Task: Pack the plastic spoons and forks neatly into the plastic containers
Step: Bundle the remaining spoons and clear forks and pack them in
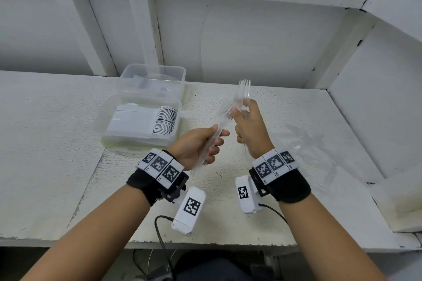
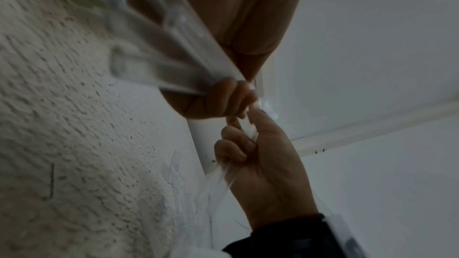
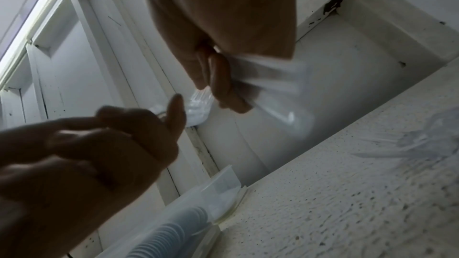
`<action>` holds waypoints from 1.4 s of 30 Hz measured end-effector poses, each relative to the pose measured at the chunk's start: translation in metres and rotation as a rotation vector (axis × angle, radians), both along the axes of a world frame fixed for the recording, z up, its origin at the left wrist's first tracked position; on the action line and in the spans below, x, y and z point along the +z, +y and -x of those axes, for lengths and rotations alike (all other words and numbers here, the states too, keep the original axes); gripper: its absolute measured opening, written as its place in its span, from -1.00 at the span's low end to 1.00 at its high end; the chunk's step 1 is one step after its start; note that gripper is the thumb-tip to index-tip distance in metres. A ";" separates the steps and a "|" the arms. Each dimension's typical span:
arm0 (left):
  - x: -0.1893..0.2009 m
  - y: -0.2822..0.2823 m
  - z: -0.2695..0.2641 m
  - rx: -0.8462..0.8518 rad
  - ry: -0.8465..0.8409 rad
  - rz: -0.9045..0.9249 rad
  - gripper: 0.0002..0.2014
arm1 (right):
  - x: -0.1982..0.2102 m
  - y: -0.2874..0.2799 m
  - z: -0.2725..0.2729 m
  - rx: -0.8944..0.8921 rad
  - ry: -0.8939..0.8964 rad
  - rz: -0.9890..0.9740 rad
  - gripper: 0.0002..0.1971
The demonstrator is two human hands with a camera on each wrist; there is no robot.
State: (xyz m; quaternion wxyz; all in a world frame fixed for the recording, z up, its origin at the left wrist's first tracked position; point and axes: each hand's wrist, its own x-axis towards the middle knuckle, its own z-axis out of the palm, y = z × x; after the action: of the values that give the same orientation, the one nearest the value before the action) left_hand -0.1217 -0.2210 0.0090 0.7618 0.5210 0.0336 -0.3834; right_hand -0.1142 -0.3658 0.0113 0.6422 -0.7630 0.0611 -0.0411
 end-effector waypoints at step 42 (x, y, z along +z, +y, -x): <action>-0.015 -0.008 0.007 0.293 -0.205 -0.056 -0.87 | -0.015 0.022 0.019 -0.179 -0.193 0.187 -0.85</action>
State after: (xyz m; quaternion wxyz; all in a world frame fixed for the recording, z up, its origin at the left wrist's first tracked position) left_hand -0.1287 -0.2289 -0.0059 0.7941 0.5682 0.0420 -0.2118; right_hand -0.1336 -0.3441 -0.0034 0.5649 -0.8035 0.0627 -0.1767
